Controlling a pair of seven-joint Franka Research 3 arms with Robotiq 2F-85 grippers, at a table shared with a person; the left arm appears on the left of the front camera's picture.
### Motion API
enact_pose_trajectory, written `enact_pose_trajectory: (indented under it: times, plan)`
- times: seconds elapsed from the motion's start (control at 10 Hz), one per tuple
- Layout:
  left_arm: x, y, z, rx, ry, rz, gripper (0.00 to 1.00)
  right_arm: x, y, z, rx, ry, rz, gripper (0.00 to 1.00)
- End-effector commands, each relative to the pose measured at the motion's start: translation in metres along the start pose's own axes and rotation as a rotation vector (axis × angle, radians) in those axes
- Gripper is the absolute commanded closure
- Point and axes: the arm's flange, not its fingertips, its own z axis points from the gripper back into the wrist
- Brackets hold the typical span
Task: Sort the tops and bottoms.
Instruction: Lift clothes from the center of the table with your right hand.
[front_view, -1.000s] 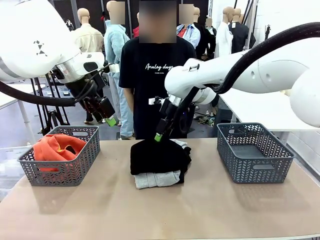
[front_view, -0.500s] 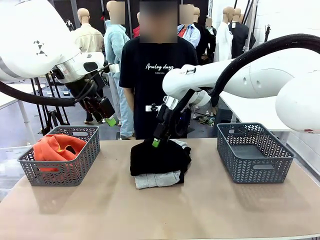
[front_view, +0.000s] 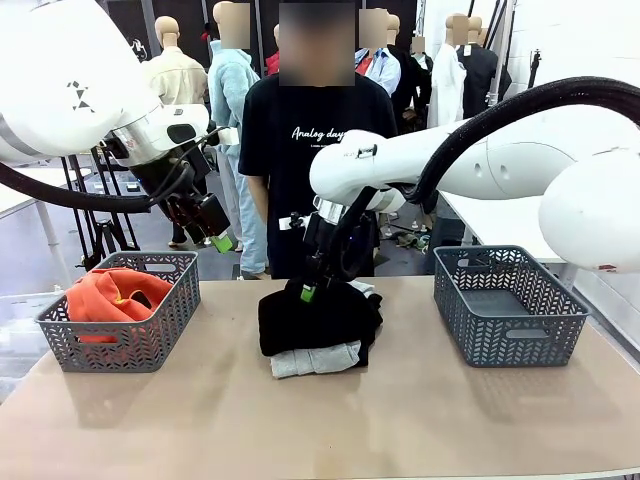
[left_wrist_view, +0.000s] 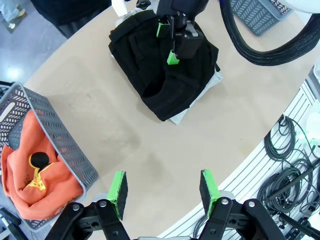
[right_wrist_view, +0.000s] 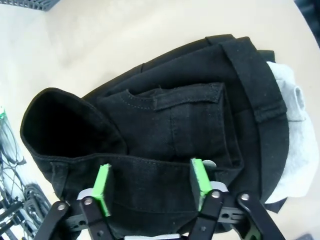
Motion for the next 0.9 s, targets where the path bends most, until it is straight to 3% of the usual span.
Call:
enact_pose_trajectory:
  times: [0.0, 0.1, 0.5, 0.7, 0.8]
  plan:
    - [0.000, 0.000, 0.001, 0.002, -0.002, -0.003, 0.24, 0.005, -0.004, 0.004, -0.019, 0.029, -0.019, 0.81]
    - [0.000, 0.000, 0.001, 0.002, -0.002, -0.003, 0.24, 0.006, -0.002, 0.007, -0.018, 0.028, -0.018, 1.00]
    - [0.000, 0.000, 0.001, 0.002, -0.002, -0.003, 0.24, 0.013, 0.013, 0.026, -0.034, -0.003, -0.009, 1.00]
    - [0.000, 0.000, 0.001, 0.002, -0.002, -0.003, 0.24, 0.019, 0.030, 0.054, -0.103, -0.033, -0.004, 1.00]
    - [0.000, 0.000, 0.001, 0.002, -0.002, -0.003, 0.24, 0.020, 0.040, 0.078, -0.133, -0.095, 0.005, 1.00]
